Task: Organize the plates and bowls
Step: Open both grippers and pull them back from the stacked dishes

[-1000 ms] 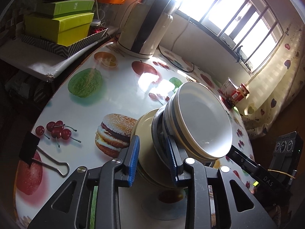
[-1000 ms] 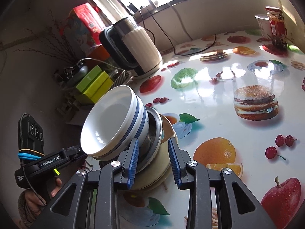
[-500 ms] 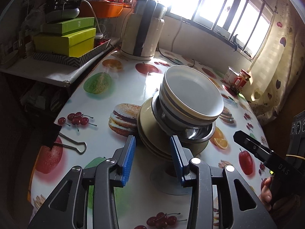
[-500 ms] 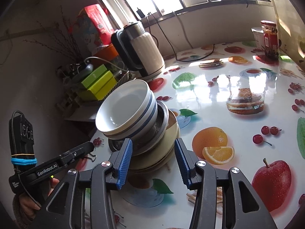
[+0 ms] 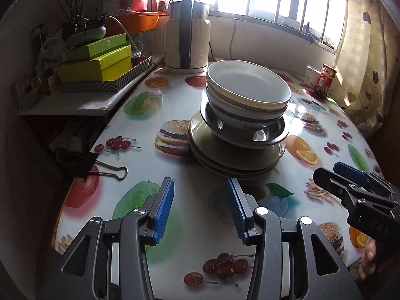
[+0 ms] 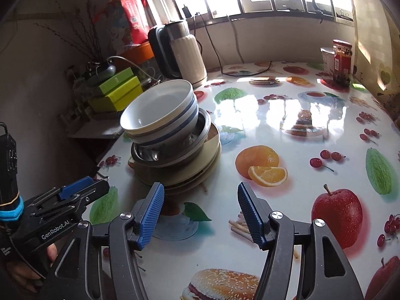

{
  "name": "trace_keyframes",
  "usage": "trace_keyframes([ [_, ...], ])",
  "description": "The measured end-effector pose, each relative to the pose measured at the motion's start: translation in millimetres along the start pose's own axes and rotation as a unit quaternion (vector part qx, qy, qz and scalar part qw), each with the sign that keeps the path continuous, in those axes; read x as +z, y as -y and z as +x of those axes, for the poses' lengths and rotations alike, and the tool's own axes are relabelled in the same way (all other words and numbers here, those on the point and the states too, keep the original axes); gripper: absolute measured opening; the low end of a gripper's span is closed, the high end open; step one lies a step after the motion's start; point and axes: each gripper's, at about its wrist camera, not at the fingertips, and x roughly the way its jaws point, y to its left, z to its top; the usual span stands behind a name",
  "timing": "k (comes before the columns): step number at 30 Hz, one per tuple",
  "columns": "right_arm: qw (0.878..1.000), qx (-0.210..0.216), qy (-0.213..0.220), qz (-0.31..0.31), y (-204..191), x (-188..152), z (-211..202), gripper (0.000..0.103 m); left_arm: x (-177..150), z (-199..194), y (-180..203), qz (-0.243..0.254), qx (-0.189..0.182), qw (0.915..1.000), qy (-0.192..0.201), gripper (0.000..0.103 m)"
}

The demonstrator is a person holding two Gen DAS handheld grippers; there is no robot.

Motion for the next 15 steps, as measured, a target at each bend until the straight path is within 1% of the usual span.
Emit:
trace_keyframes([
  [2,1.0,-0.02,-0.017,-0.006,-1,-5,4,0.066,-5,2,3,0.004,0.003,1.0,-0.006,0.045],
  [5,0.999,-0.019,-0.026,-0.003,1,-14,6,0.066,-13,6,6,0.009,0.008,0.9998,-0.015,0.045],
  [9,0.999,-0.034,-0.032,-0.004,1,-21,9,0.069,-22,13,6,0.004,0.009,0.9995,-0.031,0.045],
  [12,0.998,-0.053,-0.039,-0.013,-1,-26,12,0.072,-27,19,6,0.0,0.01,0.999,-0.043,0.045],
  [15,0.997,-0.053,-0.049,-0.009,0,-31,18,0.072,-31,24,5,-0.003,0.012,0.9985,-0.054,0.045],
])
